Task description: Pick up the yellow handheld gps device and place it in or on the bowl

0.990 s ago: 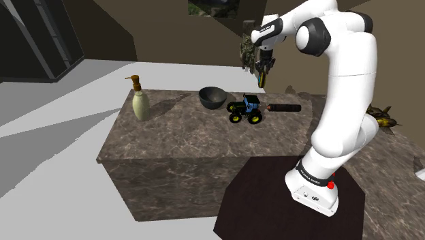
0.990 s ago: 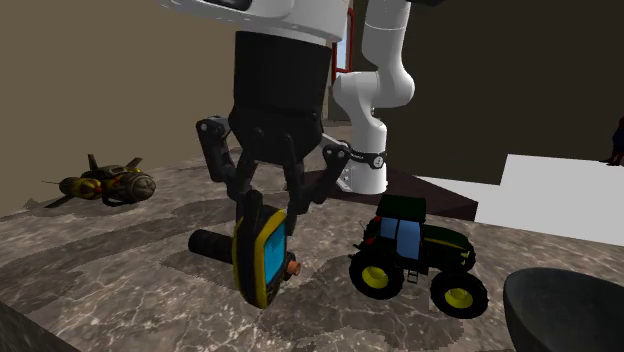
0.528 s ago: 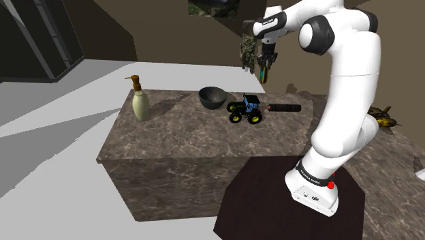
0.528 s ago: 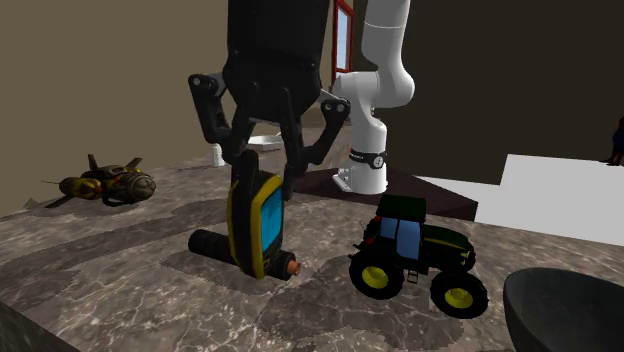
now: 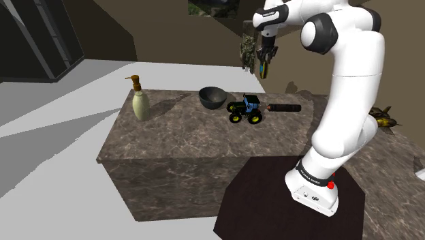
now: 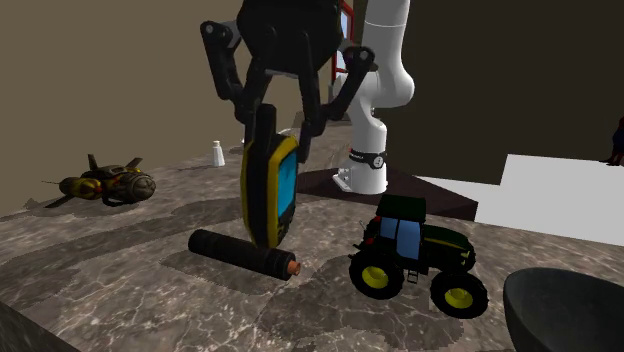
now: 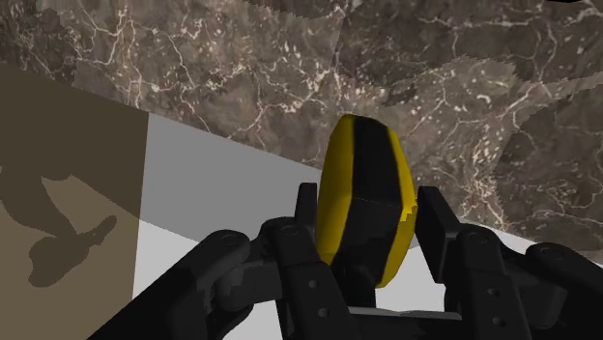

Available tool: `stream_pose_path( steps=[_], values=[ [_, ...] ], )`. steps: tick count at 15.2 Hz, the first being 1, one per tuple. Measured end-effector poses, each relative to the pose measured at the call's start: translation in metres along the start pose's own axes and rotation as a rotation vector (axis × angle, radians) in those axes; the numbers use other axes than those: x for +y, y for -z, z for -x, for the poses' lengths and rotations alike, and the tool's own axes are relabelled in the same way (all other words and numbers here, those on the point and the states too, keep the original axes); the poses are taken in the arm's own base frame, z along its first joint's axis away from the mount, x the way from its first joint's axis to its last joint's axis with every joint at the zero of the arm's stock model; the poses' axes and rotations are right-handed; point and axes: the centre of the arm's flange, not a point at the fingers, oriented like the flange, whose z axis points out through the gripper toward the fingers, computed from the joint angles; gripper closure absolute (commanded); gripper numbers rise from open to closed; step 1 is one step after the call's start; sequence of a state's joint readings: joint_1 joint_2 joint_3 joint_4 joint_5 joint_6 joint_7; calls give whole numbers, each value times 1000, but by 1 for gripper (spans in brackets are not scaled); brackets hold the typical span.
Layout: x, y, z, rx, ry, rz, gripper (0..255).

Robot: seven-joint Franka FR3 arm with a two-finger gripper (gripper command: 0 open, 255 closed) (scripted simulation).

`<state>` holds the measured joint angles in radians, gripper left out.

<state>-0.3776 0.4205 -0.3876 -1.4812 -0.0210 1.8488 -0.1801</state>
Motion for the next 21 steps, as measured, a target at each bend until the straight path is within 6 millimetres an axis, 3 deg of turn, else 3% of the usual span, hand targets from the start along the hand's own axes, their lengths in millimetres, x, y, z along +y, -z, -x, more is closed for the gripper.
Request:
stream_pose_path(
  steps=[21],
  values=[
    [-265, 72, 25, 0, 2, 0, 255]
  ],
)
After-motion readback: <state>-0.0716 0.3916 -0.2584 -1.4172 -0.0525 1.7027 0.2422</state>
